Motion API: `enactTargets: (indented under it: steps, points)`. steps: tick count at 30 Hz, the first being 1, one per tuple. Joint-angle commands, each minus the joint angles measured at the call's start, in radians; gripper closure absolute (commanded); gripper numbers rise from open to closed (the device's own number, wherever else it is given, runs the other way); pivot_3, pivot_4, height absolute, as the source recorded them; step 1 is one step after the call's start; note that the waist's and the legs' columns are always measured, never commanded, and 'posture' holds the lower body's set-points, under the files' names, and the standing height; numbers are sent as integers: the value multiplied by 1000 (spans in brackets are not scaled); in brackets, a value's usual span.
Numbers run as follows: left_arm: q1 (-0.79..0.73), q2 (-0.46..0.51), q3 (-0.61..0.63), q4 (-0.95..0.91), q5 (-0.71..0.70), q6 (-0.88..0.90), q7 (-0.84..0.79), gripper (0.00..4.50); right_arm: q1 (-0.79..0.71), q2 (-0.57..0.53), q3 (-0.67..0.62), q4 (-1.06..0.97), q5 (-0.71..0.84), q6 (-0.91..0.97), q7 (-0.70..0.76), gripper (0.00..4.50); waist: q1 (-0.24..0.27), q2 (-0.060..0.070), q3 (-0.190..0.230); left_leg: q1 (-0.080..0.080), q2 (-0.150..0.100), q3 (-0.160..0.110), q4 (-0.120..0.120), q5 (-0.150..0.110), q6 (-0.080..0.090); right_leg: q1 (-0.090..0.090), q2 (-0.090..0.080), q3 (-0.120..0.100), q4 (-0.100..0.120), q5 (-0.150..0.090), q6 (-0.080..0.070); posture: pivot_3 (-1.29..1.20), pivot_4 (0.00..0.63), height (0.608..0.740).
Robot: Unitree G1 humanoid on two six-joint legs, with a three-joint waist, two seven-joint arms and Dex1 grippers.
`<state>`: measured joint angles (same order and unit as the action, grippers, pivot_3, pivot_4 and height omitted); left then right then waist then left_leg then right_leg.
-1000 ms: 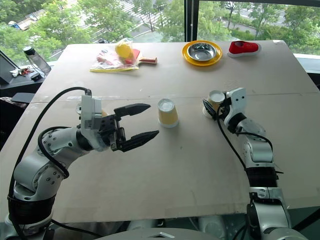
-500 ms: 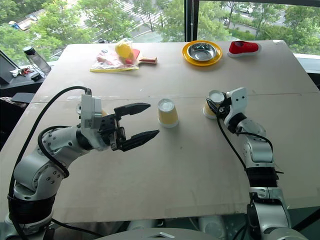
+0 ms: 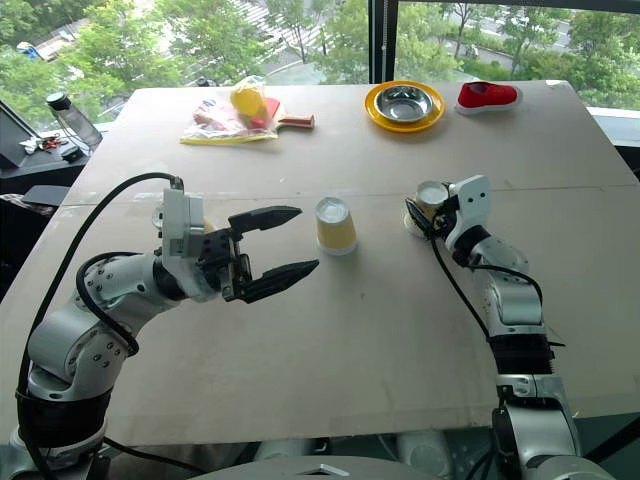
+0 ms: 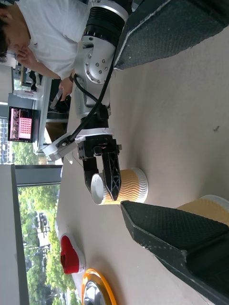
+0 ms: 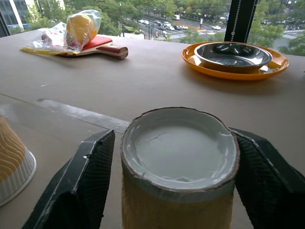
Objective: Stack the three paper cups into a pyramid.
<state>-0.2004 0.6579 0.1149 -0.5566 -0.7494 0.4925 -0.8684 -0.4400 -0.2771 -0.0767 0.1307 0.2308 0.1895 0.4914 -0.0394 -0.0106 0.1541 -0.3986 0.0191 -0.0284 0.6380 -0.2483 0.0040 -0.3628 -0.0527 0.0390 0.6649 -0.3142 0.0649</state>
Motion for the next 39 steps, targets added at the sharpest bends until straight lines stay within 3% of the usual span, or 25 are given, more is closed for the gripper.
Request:
enactTargets:
  steps: [1, 8, 16, 23, 32, 33, 35, 37, 39]
  points:
    - [-1, -1, 6, -19, -8, -10, 2, 0, -5, -2, -4, -32, 2, -24, -4, 2379, 0, 0, 0, 0, 0, 0, 0, 0, 0, 0, 0, 0, 0, 0, 0, 0, 150, 740]
    - [34, 1, 22, -24, -5, -17, 2, 0, 2, -6, 6, -51, 12, -25, 23, 2379, 0, 0, 0, 0, 0, 0, 0, 0, 0, 0, 0, 0, 0, 0, 0, 0, 150, 740]
    - [236, 2, 108, -14, 52, -106, -9, 0, 64, 1, 116, -221, 57, 80, 113, 2379, 0, 0, 0, 0, 2, 1, -1, -1, 3, -1, 0, 1, 1, 0, 0, 0, 150, 740]
    - [366, -7, 167, -20, 93, -191, -11, 0, 58, 41, 185, -191, 18, 71, 91, 2379, 3, 0, 0, 1, 2, 1, 0, -2, 3, 0, 0, 1, 1, 0, 0, 0, 150, 740]
    - [383, -10, 170, -29, 93, -203, 2, 0, 19, 63, 190, -124, 1, 56, 90, 2379, 1, 0, 0, 2, 1, 1, 0, -2, 3, 0, 0, 1, 1, 0, 0, 0, 150, 740]
    - [382, -10, 169, -28, 93, -204, 3, 0, 18, 63, 188, -122, 4, 59, 92, 1579, 1, 0, 0, 2, 1, 1, 0, -2, 3, 0, 0, 1, 1, 0, 0, 0, 150, 740]
    - [381, -13, 168, -27, 94, -206, 3, 0, 15, 63, 183, -124, 11, 66, 94, 1049, 1, 0, 0, 2, 2, 1, 0, -2, 3, 0, 0, 1, 1, 0, 0, 0, 150, 740]
    - [385, -16, 170, -25, 99, -211, 6, 0, 15, 61, 173, -131, 28, 80, 101, 57, 1, 0, 0, 1, 2, 1, 0, -2, 3, 0, 0, 1, 1, 0, 0, 0, 150, 740]
    - [398, -21, 179, -27, 115, -205, 33, 0, 21, 49, 162, -144, 49, 92, 121, 13, 1, 0, 0, 1, 2, 1, 0, -2, 3, 0, 0, 1, 1, 0, 0, 0, 150, 740]
